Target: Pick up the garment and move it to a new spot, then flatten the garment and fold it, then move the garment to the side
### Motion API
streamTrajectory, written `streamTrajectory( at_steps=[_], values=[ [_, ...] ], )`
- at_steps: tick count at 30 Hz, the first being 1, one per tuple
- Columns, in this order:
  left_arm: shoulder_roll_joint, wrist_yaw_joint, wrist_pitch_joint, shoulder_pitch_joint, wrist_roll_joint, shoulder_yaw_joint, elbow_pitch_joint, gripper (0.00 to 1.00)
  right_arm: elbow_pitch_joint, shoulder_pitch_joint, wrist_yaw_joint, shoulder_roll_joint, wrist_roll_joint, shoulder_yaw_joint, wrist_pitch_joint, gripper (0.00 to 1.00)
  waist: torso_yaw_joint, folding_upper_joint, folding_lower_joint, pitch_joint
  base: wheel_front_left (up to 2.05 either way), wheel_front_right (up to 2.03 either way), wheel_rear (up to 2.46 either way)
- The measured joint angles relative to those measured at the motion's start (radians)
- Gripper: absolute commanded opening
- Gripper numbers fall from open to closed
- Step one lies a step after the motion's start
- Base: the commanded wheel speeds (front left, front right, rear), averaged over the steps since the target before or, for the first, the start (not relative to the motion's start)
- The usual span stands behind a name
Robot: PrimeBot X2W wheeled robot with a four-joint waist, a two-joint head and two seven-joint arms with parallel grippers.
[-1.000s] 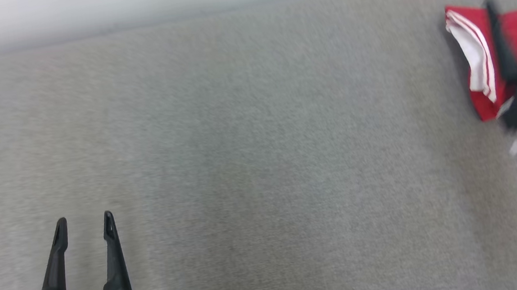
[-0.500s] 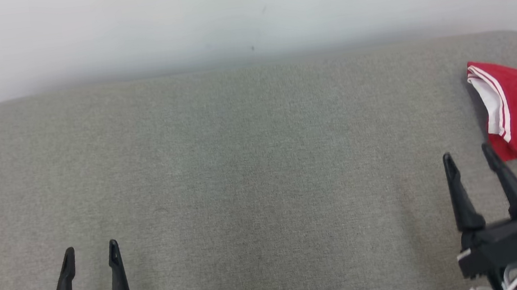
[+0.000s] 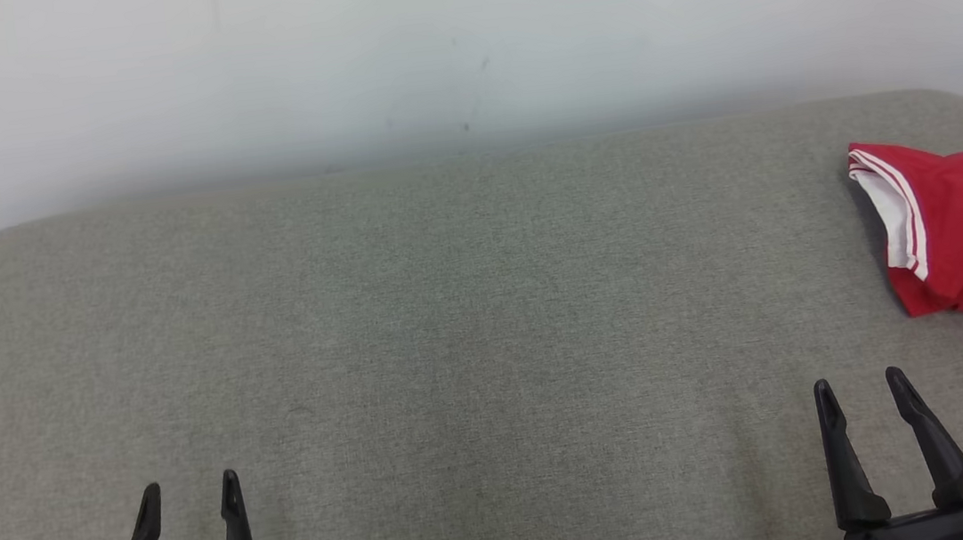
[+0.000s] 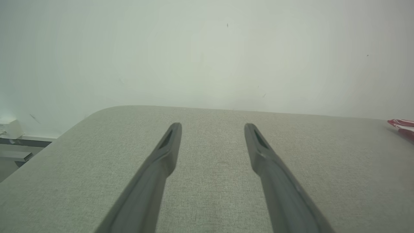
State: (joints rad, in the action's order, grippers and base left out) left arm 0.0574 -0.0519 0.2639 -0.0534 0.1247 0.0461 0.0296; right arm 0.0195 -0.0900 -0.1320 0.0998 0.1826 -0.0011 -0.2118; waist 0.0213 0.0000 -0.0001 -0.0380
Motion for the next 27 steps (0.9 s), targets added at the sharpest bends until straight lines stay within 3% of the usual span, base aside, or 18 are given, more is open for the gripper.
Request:
streamTrajectory(
  at_steps=[20,21,27],
  values=[
    [0.004,0.001,0.0,-0.023,-0.005,-0.012,0.043,1.0,-0.009,-0.012,0.0,-0.007,0.0,0.007,0.0,1.0,-0.007,0.0,0.0001,0.026,0.0,0.0,0.0],
    [0.004,0.001,0.0,-0.023,-0.005,-0.012,0.043,0.0,-0.009,-0.012,0.0,-0.007,0.0,0.007,0.0,0.0,-0.007,0.0,0.0001,0.026,0.0,0.0,0.0],
    [-0.006,-0.002,-0.007,-0.035,0.005,-0.013,0.095,0.0,-0.059,-0.027,0.0,-0.014,0.011,0.012,0.002,0.0,-0.007,0.0,0.0001,0.026,0.0,0.0,0.0]
  ],
)
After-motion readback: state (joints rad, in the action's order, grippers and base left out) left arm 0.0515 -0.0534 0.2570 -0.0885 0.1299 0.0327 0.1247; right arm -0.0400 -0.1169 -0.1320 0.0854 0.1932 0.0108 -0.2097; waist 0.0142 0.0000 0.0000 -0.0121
